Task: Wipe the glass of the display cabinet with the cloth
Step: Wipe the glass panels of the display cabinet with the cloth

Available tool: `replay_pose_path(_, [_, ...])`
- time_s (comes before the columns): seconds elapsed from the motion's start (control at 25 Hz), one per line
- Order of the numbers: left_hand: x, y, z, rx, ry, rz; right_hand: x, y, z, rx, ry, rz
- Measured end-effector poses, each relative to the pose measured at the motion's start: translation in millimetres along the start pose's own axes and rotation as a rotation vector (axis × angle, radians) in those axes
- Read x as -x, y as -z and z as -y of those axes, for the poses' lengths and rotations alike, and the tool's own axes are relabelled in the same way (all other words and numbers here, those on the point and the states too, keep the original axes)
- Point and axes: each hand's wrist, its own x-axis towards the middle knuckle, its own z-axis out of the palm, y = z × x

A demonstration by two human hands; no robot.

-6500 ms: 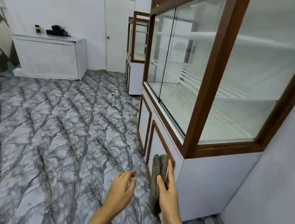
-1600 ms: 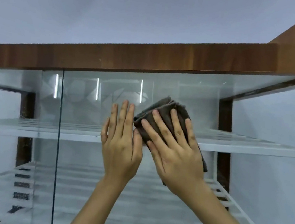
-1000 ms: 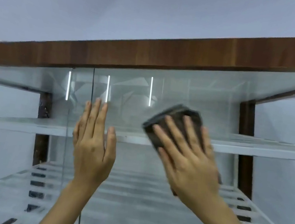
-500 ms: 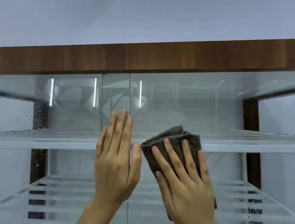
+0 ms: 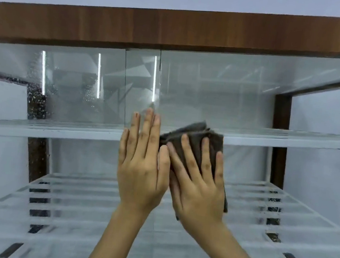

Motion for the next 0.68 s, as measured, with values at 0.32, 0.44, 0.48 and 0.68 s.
replay_pose_path(0.32, [90.6,0.6,-6.1,-0.262,-0.028,0.174,5.8,13.5,-46.1,0.019,-0.312,-0.073])
replay_pose_path(0.44, [91.9,0.6,-7.0,-0.274,-0.01,0.164,16.0,4.2,-18.6,-0.02,-0.18,-0.07])
replay_pose_path(0.48, [92.0,0.8,-5.9,-0.276,-0.008,0.158,42.2,2.4,-13.1,-0.018,-0.079,-0.012])
replay_pose_path(0.68, [92.5,-1.3,-3.9,-0.272,-0.016,0.133,131.1,16.1,-46.8,0.063,0.0,0.082])
